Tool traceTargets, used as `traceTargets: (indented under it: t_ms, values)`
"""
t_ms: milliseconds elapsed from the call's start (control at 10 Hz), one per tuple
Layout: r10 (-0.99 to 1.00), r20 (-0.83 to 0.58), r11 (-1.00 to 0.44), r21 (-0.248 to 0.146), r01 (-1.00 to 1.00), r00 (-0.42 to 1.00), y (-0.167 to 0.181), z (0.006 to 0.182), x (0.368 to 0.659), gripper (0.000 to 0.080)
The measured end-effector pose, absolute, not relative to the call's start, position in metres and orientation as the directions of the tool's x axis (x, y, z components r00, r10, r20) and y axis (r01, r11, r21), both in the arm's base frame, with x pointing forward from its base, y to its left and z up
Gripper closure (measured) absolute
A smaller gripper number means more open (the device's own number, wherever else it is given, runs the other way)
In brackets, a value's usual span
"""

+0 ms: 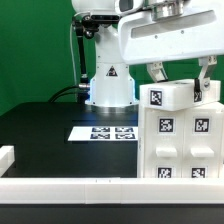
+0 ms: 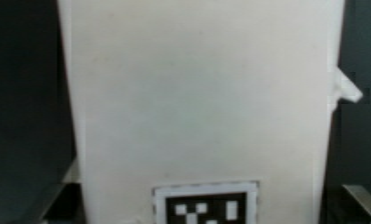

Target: Assemble cabinet

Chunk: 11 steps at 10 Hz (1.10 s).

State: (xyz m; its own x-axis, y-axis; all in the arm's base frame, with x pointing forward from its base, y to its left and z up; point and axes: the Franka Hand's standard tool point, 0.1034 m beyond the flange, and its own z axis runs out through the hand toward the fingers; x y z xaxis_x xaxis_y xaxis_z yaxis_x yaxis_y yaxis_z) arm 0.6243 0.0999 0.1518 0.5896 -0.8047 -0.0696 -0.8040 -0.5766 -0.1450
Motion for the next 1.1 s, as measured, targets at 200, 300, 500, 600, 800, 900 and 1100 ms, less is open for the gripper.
traceTargets:
  t_ms: [200,300,500,600,800,900,1100]
  values:
    - [-0.957,-0.114,-0.248,-0.149,-0.957,0.266,0.1005,0.1515,0.6254,0.0246]
    - [-0.975,-0.143,-0.148,-0.154,-0.977,0.170,0.1004,0.1517,0.6264,0.0246]
    - [-0.982,-0.187,0.046,-0.143,-0.989,-0.019,0.1012,0.1518,0.6279,0.0246]
    - [-0.973,-0.205,0.138,-0.134,-0.981,-0.109,0.1027,0.1529,0.6295,0.0246]
    - [-0.968,-0.209,0.168,-0.128,-0.977,-0.139,0.1019,0.1532,0.6297,0.0246]
    - [-0.969,-0.208,0.159,-0.130,-0.979,-0.130,0.1022,0.1530,0.6296,0.0245]
    - [-0.972,-0.206,0.144,-0.132,-0.981,-0.115,0.1035,0.1523,0.6292,0.0171]
